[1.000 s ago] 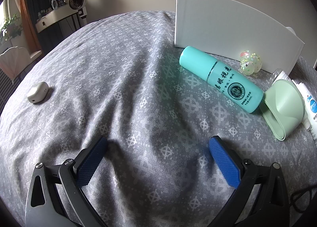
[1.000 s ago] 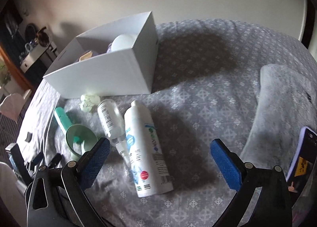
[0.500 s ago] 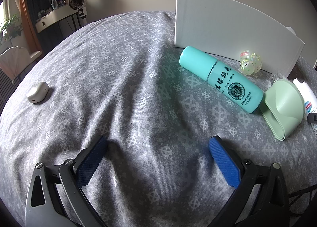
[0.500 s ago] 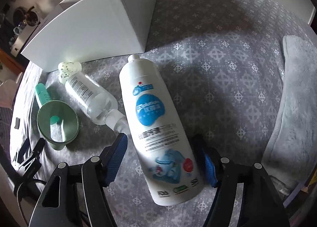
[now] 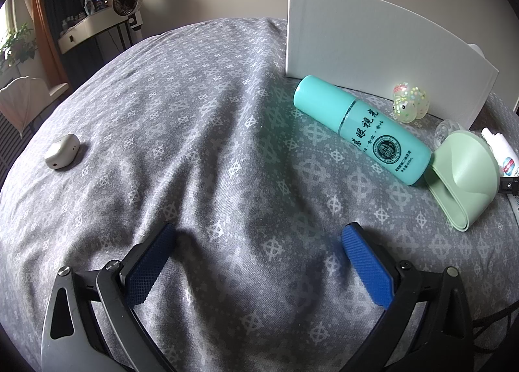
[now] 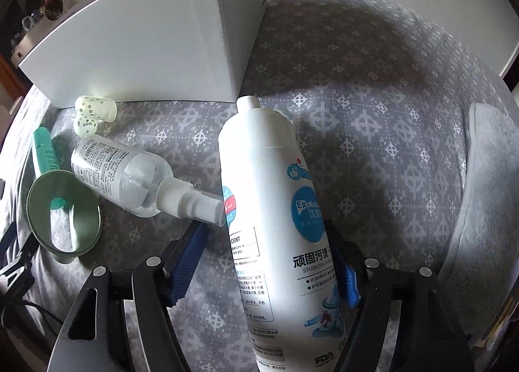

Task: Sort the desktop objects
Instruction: 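Lift the white blue-label bottle off the pile with the right tool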

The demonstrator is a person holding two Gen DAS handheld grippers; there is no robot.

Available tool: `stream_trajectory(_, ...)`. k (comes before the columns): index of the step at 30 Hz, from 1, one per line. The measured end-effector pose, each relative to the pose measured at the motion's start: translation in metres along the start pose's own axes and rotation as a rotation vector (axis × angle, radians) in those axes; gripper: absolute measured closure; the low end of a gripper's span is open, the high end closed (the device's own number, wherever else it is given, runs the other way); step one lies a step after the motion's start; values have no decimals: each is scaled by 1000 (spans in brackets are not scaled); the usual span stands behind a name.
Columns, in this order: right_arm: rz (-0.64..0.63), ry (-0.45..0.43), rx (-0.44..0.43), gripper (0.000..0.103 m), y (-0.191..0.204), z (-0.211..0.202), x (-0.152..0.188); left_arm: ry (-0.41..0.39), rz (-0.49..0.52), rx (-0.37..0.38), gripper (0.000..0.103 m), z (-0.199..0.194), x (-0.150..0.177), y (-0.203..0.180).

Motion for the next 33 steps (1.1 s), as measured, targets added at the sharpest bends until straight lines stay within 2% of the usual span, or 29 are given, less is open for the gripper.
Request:
stream_trajectory(3, 29, -9, -15, 36, 0, 0, -2, 0, 0, 0, 0, 0, 0, 0)
stream_trajectory(5, 56, -17, -23, 47, -5, -1, -3, 0, 0, 0, 0, 0, 0, 0)
stream_trajectory(7, 98, -24, -49, 52, -15, -3, -4, 0, 0, 0, 0, 0, 0, 0)
stream_trajectory(12, 172, -35, -124, 53, -28, -5, -5, 0, 0, 0, 0, 0, 0, 0)
stream_trajectory(20, 209, -46, -159, 59, -35, -9, -7, 0, 0, 0, 0, 0, 0, 0)
stream_trajectory(33, 222, -47, -193, 60, -36, -9, -3, 0, 0, 0, 0, 0, 0, 0)
Point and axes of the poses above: each gripper's, at about its wrist camera, not at the fingertips, and z roughly the way its jaws point, y to its left, x to its underside, the point moved 1 cm from there along z, roughly the way its jaws point, and after that the axes turned 2 degrees about -z, right-handed, at the moved point
